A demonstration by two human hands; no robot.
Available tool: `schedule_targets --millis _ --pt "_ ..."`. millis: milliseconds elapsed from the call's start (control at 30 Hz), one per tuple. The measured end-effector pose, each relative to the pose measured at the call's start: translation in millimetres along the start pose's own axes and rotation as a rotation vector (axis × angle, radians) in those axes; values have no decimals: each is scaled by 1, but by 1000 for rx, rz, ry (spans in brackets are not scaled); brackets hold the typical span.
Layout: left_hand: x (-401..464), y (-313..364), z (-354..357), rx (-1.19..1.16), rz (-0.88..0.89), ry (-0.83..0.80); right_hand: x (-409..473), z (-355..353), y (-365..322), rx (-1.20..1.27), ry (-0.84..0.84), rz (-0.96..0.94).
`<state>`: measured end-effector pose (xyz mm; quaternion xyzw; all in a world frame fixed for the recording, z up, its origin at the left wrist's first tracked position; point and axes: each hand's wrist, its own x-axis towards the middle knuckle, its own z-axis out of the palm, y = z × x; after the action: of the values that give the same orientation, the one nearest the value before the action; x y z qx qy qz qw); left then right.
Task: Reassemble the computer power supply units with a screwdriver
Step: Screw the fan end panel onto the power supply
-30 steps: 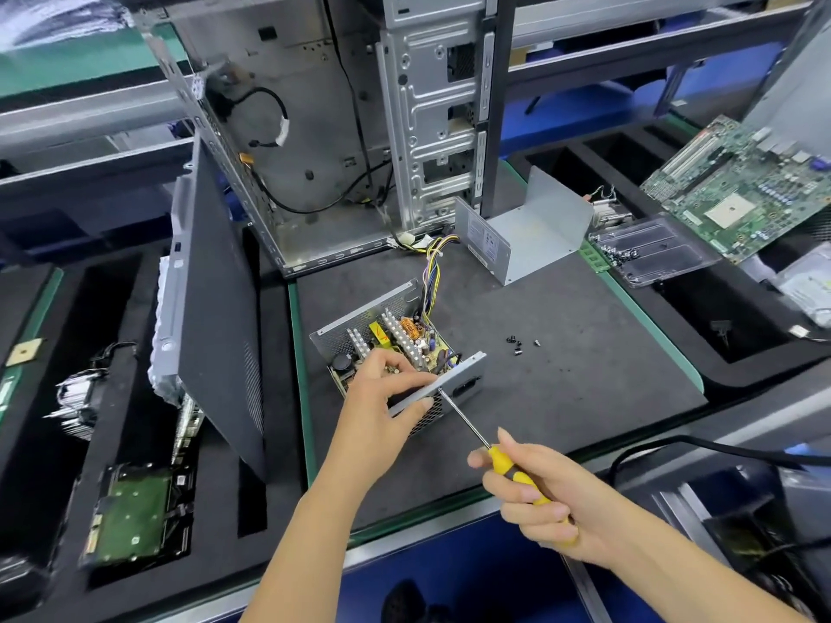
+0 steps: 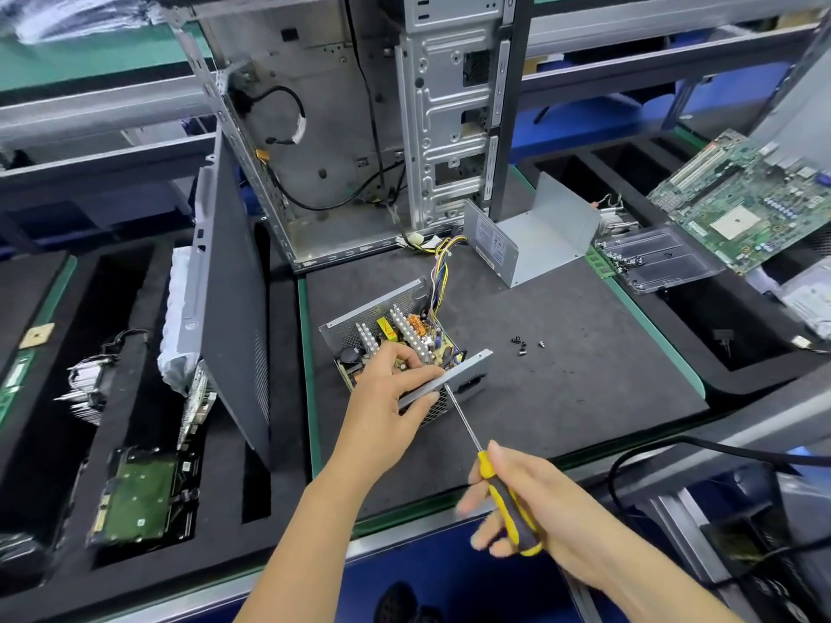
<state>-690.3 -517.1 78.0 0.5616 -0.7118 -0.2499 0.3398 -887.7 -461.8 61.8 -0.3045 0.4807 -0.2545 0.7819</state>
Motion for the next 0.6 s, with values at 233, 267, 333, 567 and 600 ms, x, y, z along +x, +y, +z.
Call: schedule_targets --millis 233,267,333,567,600 --pt "-1 -2 1 25 22 7 -9 2 10 -1011 594 -527" --pt "-1 -3 1 32 20 5 -9 -1 10 -1191 641 -629" --pt "-2 -3 2 47 20 10 -9 -1 10 -1507 687 -796" --pt "-3 -3 3 34 35 22 -7 -11 -15 -387 174 -236" --pt "-3 -3 3 37 41 26 -6 -13 -15 -29 33 -62"
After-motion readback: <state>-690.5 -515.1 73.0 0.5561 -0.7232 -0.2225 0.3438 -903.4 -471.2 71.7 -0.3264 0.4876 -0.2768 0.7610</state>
